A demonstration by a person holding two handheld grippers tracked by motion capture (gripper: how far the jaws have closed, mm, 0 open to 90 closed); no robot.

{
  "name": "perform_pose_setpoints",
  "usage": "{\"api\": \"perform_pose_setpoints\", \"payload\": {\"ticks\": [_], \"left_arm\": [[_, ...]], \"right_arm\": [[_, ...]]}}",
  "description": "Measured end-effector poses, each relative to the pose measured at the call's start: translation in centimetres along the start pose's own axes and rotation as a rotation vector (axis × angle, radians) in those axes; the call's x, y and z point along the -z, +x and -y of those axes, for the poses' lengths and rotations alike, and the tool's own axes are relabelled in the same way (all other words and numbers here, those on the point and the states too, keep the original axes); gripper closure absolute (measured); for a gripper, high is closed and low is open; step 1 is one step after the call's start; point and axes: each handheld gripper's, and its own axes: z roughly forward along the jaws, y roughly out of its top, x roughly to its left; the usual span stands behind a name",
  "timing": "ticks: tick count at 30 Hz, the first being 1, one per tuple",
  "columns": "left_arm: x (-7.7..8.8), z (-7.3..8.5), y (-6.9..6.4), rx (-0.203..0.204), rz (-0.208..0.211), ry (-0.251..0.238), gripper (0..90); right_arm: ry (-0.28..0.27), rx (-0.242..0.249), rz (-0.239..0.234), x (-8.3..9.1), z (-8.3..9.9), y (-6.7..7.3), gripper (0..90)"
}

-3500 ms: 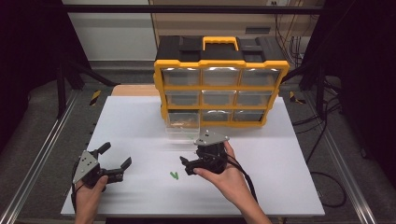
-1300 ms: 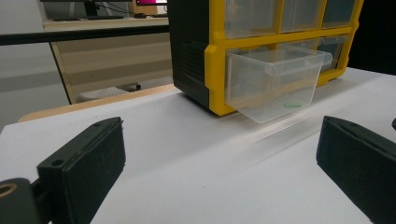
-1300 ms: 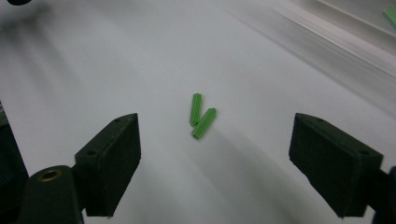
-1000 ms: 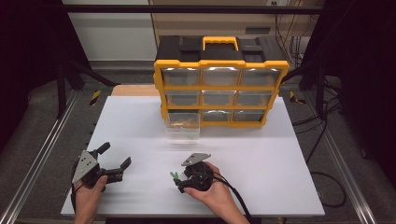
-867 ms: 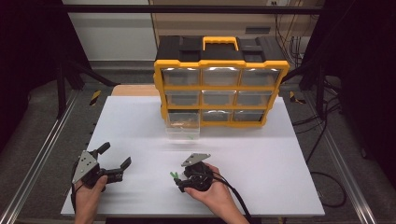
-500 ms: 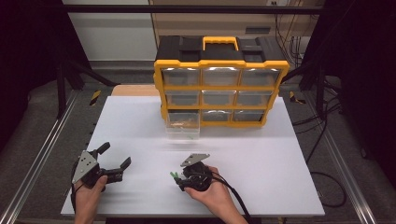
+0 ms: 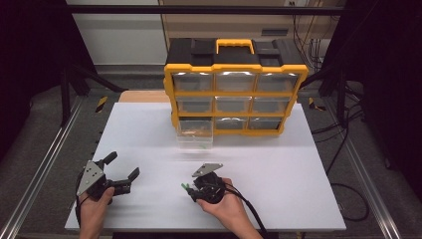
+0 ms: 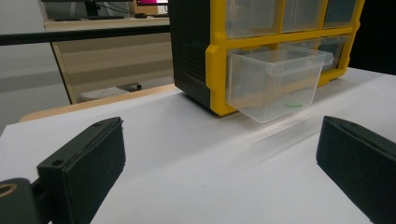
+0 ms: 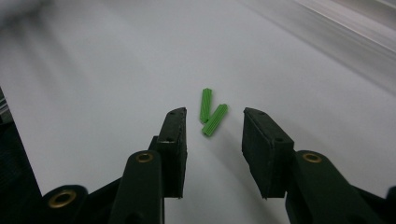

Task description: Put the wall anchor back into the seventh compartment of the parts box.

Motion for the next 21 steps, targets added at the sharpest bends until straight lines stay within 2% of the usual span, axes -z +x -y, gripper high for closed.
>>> {"api": "perform_pose_setpoints", "payload": {"ticks": [13, 21], "left_arm": [[0.0, 0.0, 0.0, -0.001, 0.001, 0.001, 1.4], [0.0, 0.0, 0.0, -0.002, 0.001, 0.001, 1.3]], "right_arm": [[0.003, -0.015, -0.003, -0.5, -0.1, -0.2, 65.8], [0.011, -0.043, -0.006, -1.4, -0.3, -0.2, 66.6]]}}
